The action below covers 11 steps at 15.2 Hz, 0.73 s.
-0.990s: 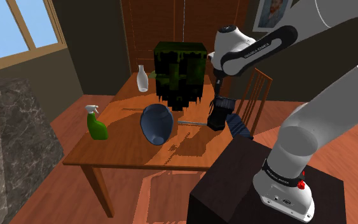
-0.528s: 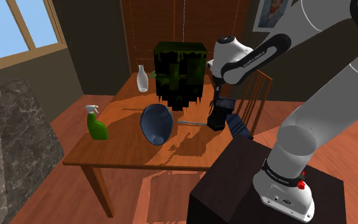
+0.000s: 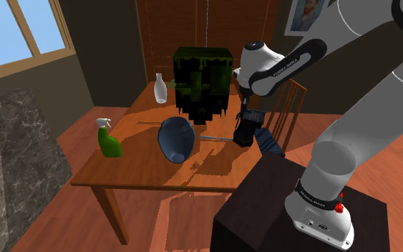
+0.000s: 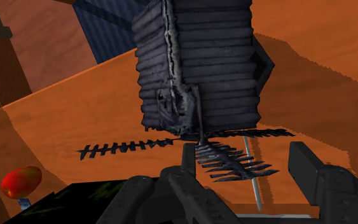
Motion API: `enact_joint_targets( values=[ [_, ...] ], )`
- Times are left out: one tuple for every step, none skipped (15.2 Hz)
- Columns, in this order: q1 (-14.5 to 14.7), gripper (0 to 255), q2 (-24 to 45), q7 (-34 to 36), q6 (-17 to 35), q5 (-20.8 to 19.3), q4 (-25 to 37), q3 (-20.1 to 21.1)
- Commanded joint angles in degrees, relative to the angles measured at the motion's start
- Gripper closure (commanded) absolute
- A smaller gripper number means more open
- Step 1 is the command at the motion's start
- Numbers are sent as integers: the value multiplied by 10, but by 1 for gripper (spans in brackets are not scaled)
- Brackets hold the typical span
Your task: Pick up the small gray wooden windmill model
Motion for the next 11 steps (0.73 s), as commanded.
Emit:
enact_joint_targets(
  values=[
    [0,255,1,0,0,0,0,0],
    [0,255,0,0,-1,0,0,0],
    [0,255,0,1,-1,0,-2,1],
    [2,255,-7,-4,-9,4,1,1],
    [4,255,-13,-9,-18,9,4,1],
    [5,255,-19,-14,-26,14,7,1],
    [7,255,-24,-18,-35,18,11,2],
    [9,255,-30,-23,-44,22,14,2],
    [10,255,-35,-27,-52,26,18,2],
    [12,255,-40,-31,-61,30,21,3],
    [13,255,-45,-35,-69,33,25,3]
  ],
)
